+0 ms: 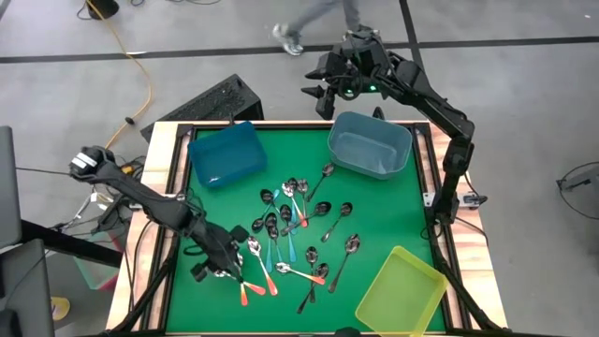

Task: Sort silverware by color (type)
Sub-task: Put the orange spoon into the dark blue bin

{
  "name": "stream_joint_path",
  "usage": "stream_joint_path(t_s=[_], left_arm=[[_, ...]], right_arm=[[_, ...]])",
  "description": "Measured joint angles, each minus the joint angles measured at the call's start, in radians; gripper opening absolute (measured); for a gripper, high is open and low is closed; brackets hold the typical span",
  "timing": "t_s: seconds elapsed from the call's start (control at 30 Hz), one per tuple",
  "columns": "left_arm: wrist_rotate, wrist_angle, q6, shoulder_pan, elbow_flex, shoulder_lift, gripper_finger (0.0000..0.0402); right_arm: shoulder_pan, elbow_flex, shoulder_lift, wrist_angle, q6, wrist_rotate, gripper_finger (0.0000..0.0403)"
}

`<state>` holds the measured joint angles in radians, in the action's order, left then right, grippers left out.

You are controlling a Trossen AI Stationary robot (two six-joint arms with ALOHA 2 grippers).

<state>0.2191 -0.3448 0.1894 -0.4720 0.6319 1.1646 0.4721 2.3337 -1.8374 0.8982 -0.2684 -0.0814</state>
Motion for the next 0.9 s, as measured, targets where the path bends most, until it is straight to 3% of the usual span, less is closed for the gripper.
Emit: stream_joint_path(t_s=[0.23,0.6,0.9], left_arm=[[-0.070,0.008,0.138,-0.004,0.000,0.069,0.0118],[-0.047,0.057,0.222,0.011,-0.042,0.085,0.0118],[-0.052,0.099,0.288,0.011,-0.043,0.185,0.0118]], right_arm=[[0.000,0.000,0.000,0.012,-0.002,0.000,0.0200],[0.000,0.000,0.000,0.046,-0.002,0.000,0.0200],[0.000,0.000,0.000,0.071,-0.002,0.000,0.0200]])
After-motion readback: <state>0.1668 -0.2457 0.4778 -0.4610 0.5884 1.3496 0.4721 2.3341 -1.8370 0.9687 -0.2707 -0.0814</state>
